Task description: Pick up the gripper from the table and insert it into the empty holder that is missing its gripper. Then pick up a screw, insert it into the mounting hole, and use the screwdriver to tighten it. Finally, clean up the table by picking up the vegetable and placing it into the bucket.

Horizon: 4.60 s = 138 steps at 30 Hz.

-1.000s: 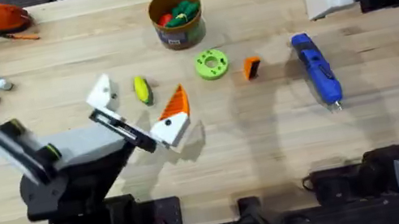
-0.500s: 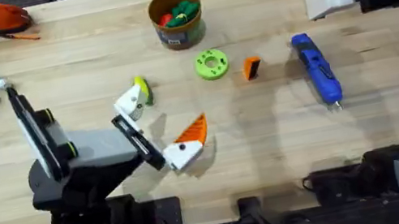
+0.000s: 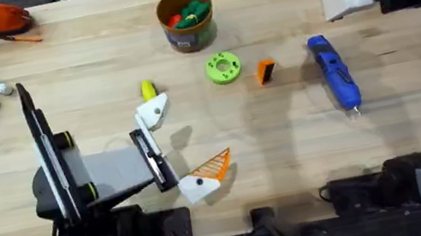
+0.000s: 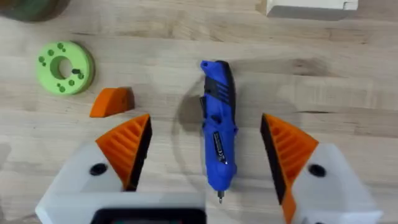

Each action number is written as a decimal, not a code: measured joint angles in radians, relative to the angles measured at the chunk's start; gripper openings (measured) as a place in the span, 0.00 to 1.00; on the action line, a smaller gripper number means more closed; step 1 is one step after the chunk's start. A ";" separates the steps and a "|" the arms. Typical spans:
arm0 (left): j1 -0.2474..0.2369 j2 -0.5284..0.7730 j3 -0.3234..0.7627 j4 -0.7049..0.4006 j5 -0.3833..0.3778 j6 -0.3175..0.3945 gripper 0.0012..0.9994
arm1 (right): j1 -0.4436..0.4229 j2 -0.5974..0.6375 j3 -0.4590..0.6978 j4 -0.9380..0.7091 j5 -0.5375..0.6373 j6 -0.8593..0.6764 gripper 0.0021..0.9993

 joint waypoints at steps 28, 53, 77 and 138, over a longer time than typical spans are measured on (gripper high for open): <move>0.000 0.000 0.000 0.014 -0.078 -0.169 0.99 | 0.000 0.000 0.000 0.000 0.000 0.000 0.99; 0.000 0.000 0.000 0.016 -0.085 -0.190 0.99 | 0.000 0.000 0.000 0.000 0.000 0.000 0.99; 0.000 0.000 0.000 0.016 -0.085 -0.190 0.99 | 0.000 0.000 0.000 0.000 0.000 0.000 0.99; 0.000 0.000 0.000 0.016 -0.085 -0.190 0.99 | 0.467 0.470 0.323 -0.256 0.072 0.338 0.99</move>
